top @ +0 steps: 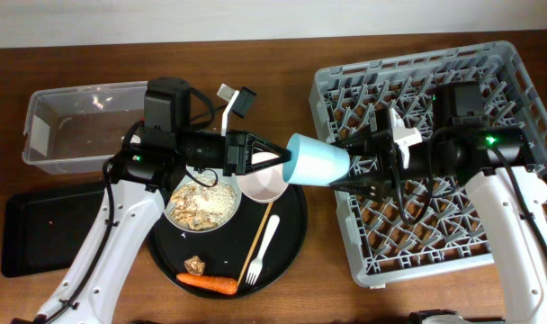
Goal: Sort waste into correct bins and load items into the dishwasher rack
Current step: 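Hand the blue cup from the left gripper to the right gripper, then place the blue cup upside down in the rack's right side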
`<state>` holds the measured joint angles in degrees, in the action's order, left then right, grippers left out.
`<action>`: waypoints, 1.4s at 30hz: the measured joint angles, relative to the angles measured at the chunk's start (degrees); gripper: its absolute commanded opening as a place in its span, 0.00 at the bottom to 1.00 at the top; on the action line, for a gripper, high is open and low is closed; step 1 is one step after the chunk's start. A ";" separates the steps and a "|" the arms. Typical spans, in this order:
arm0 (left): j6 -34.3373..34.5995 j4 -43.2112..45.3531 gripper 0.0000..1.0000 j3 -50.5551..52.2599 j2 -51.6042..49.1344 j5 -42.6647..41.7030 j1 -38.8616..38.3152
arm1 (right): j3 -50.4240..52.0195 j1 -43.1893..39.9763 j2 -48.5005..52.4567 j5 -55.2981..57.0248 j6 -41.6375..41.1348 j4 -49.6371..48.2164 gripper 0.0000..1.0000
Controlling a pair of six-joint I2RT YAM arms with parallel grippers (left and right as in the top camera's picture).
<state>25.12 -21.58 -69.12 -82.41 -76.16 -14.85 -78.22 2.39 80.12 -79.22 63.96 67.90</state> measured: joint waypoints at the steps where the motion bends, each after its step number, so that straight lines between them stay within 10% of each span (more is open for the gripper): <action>1: -0.09 0.00 0.33 0.00 0.00 0.00 0.00 | 0.00 0.00 0.00 0.00 -0.11 -0.02 0.54; 4: 0.24 0.00 0.63 0.00 0.00 0.04 -0.07 | 0.00 0.13 0.00 -0.17 -0.33 0.13 0.55; 9: -0.94 -1.51 0.75 -0.02 0.00 2.19 -0.07 | 0.00 0.13 0.00 5.01 -6.34 -0.07 0.51; 22: -7.23 -36.13 0.81 -0.13 -0.11 60.11 -0.11 | -10.62 -9.99 0.20 54.93 -53.62 4.17 0.43; 33: -7.61 -36.94 0.80 -0.13 -0.11 71.23 -0.11 | -12.37 -25.55 8.20 80.41 -66.16 11.21 0.44; 37: -7.61 -37.11 0.80 -0.13 -0.11 71.76 -0.11 | -12.37 -29.05 14.21 82.25 -66.82 11.21 0.56; 40: -7.61 -37.16 0.81 -0.13 -0.11 71.95 -0.11 | -12.37 -30.12 17.46 81.96 -67.12 11.21 0.98; 42: -7.61 -37.18 0.80 -0.13 -0.11 71.97 -0.11 | -12.37 -30.12 18.84 81.50 -67.10 11.23 0.99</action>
<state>17.52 -58.76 -69.25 -82.52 -4.19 -14.96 -90.59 -27.73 98.96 2.28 -3.14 79.13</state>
